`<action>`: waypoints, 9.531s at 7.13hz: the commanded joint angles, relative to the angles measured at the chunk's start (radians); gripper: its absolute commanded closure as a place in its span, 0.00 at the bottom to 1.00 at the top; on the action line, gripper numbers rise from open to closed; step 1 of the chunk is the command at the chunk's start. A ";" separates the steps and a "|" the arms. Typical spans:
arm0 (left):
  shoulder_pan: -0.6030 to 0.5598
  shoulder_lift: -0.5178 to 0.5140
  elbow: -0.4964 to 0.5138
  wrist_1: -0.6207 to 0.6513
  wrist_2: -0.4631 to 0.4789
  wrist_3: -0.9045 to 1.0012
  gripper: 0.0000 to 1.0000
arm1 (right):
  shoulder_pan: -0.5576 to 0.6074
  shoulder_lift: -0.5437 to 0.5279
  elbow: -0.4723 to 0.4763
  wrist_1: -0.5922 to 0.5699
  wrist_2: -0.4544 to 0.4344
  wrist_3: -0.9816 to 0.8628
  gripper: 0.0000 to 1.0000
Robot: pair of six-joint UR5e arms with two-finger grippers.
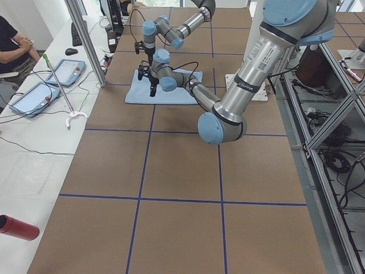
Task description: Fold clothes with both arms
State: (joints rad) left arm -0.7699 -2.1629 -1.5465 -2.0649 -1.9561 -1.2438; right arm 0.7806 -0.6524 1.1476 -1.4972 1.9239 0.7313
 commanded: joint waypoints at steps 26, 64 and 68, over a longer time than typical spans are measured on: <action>0.481 0.169 -0.331 0.361 0.292 -0.796 1.00 | -0.072 -0.434 0.718 -0.051 0.178 0.318 0.00; 0.622 0.173 -0.696 0.678 0.281 -0.701 1.00 | -0.440 -0.603 0.960 0.046 0.021 0.948 1.00; 0.325 0.103 -0.483 0.555 0.260 -0.481 1.00 | -0.192 -0.396 0.683 0.049 0.029 0.884 1.00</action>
State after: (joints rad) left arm -0.3274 -2.0297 -2.1281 -1.4426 -1.6776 -1.7982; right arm 0.5097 -1.1279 1.9337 -1.4489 1.9478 1.6274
